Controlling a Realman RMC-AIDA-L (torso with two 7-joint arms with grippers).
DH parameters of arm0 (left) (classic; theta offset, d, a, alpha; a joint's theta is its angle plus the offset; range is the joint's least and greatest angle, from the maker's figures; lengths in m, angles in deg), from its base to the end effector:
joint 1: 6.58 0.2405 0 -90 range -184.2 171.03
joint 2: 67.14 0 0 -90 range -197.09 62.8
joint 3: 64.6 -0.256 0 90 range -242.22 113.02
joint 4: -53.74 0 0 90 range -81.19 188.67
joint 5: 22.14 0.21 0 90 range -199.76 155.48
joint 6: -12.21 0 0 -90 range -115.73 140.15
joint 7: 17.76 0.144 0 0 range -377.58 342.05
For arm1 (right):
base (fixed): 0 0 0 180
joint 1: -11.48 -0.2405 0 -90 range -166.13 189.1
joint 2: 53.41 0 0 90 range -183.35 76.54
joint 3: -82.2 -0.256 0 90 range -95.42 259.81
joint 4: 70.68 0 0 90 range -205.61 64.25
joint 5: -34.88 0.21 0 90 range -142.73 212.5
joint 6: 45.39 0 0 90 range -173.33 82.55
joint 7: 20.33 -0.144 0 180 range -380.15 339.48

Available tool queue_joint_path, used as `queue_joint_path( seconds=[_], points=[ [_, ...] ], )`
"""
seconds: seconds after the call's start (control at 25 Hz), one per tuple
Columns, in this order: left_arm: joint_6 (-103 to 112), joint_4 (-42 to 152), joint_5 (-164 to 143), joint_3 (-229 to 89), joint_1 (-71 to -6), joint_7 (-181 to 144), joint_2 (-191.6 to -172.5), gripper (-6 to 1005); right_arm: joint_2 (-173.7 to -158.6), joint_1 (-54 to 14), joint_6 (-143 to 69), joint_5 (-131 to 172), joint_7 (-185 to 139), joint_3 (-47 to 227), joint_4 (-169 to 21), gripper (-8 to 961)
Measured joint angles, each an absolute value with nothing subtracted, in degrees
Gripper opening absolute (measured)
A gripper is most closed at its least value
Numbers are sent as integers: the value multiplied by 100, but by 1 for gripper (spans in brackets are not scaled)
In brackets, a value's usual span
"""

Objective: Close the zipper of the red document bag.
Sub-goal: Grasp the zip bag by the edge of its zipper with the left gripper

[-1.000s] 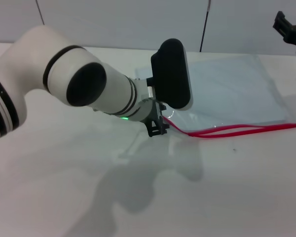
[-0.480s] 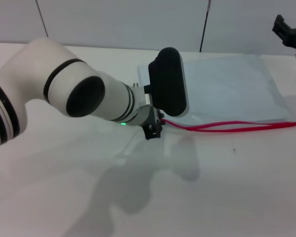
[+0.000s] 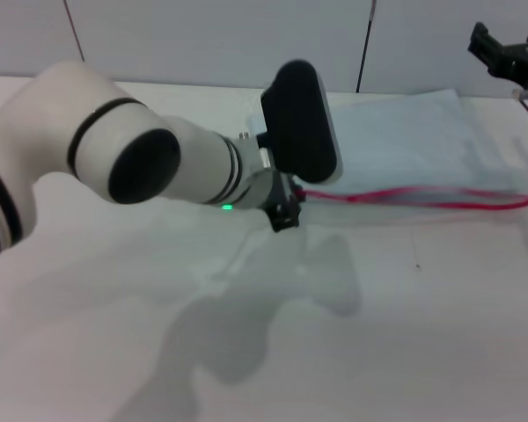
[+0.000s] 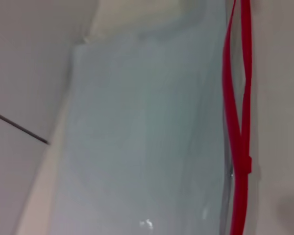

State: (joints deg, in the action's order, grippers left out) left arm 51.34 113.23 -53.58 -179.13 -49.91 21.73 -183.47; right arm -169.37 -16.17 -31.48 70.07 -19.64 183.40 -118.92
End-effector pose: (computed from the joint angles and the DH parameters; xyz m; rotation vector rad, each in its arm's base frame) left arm -0.1362 0.3988 -0.1022 -2.5331 0.0796 0.3867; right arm 0.2300 0.4347 0.0044 -1.6905 0.7918 0.6365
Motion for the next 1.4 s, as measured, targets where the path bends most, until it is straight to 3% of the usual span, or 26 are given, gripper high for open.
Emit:
queue_joint_path(
  seconds=[0.32,0.76,1.12,1.28,1.4],
  points=[
    [5163,12775,-4699,-17574,-4239,1963,-18342,54,-16888,-1022,-4296,6564,-1910,17956,-13476,856],
    [5292,13643,-4286,-17422,-3819,1653,-18338,58,-16899,-384,-6038,6620,-967,17673,-15737,853],
    [5109,14134,-4193,-17317,-3590,1605,-18342,60,-16914,-456,-7376,9568,2110,16945,-15992,851],
    [5018,14206,-4198,-17302,-3539,1601,-18343,61,-16922,-711,-8056,9992,3247,16702,-15749,747],
    [5027,14209,-4222,-17276,-3539,1597,-18343,62,-16924,-845,-8212,9998,3604,16701,-15628,723]
  ],
)
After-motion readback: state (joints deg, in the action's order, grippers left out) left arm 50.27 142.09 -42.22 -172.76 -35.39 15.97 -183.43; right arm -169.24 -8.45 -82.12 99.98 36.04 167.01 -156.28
